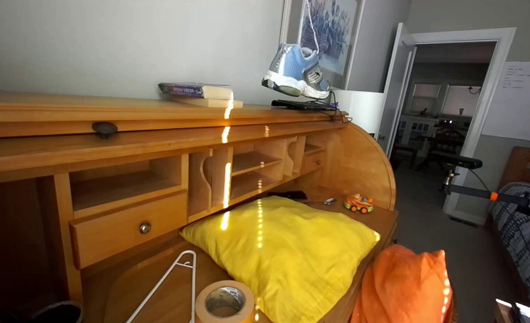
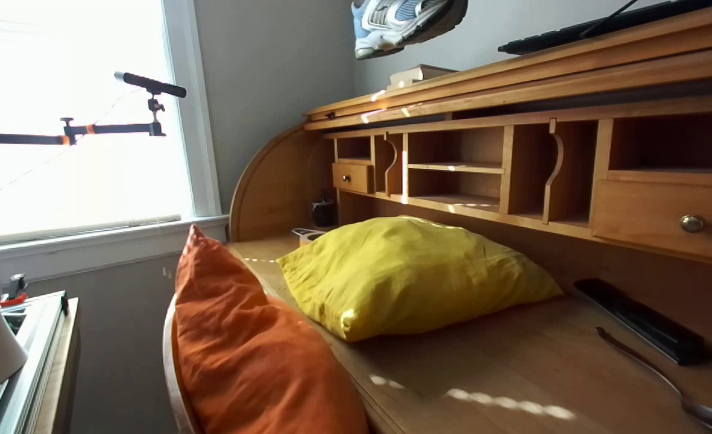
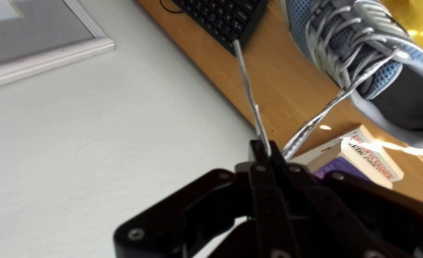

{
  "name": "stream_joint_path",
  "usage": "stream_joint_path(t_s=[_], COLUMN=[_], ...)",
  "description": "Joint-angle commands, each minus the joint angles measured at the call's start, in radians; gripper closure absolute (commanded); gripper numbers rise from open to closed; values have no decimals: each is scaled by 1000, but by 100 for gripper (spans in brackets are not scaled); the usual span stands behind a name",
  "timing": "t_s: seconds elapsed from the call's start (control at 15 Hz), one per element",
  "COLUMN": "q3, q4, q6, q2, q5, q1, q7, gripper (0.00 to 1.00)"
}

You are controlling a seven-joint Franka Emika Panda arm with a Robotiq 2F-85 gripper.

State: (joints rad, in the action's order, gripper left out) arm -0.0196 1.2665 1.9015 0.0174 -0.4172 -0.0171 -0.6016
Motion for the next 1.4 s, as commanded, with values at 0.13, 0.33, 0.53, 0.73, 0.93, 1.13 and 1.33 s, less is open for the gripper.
stream_joint_path(t_s=[0.13,0.33,0.53,0.73,0.93,1.13,1.33], q3=[-19,-26,-25,-19,-10,-2,5], q4=[152,223,253,246,214,189,153], q6=[124,197,230,208,176,153,115], q2=[52,62,65,65,54,44,25], q5=[-4,6,9,11,35,44,35], q1=[-18,-23,-23,-17,-9,0,7], q7=[162,157,138,95,20,-55,-133], gripper=[99,99,99,99,99,99,99])
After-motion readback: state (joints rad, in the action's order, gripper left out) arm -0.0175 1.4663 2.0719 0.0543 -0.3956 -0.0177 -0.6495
